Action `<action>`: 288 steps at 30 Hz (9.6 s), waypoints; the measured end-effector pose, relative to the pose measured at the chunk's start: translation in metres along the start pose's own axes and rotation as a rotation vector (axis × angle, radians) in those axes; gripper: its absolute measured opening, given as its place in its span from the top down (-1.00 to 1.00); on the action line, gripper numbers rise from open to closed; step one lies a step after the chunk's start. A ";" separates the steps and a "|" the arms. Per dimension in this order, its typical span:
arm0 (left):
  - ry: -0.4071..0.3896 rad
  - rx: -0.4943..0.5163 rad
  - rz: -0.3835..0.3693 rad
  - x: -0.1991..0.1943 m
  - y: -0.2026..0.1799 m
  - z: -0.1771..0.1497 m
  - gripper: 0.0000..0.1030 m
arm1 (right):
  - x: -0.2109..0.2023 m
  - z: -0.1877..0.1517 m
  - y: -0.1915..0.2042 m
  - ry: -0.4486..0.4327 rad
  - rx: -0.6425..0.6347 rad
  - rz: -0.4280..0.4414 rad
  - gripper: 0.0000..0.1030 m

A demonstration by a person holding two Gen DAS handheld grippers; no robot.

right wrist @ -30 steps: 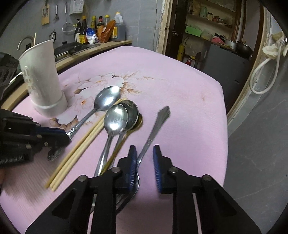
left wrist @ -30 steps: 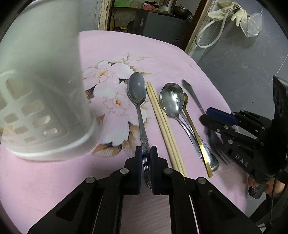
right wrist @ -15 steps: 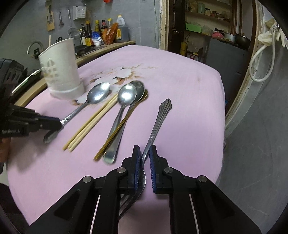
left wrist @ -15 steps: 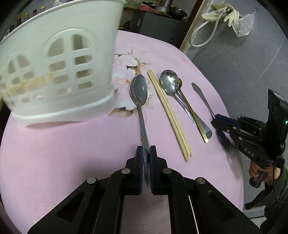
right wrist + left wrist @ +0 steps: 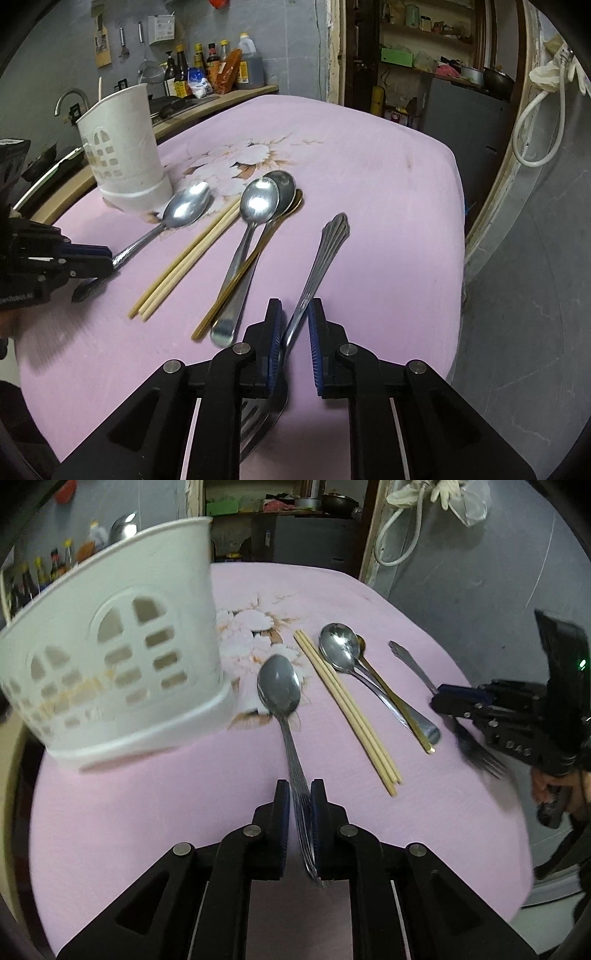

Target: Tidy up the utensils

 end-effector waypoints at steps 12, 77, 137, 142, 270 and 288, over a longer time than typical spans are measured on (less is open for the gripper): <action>0.070 0.091 0.121 0.040 -0.006 0.029 0.45 | 0.001 0.006 -0.011 -0.018 0.045 0.069 0.74; 0.095 0.197 0.168 0.067 -0.002 0.051 0.20 | 0.033 0.036 -0.010 0.001 -0.005 -0.056 0.12; -0.421 -0.031 0.157 -0.071 0.006 0.020 0.37 | -0.050 0.004 0.031 -0.346 -0.045 -0.025 0.88; -0.524 -0.040 0.204 -0.093 0.008 0.019 0.37 | -0.071 0.014 0.054 -0.500 -0.049 0.004 0.88; -0.321 -0.010 0.173 -0.055 0.002 0.034 -0.72 | -0.057 0.009 -0.018 -0.374 0.079 -0.062 -1.00; 0.045 -0.025 0.051 0.036 -0.005 0.028 -0.72 | -0.017 -0.024 -0.014 -0.165 -0.022 -0.082 -1.00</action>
Point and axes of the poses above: each gripper's, at about its wrist camera, not at the fingertips, and x roughly the way its jaws point, y to its left, z to its top, the point moved 6 cm from there along x, roughly the way its jaws point, and after that the axes turned 13 degrees about x, right-handed, at the moved point
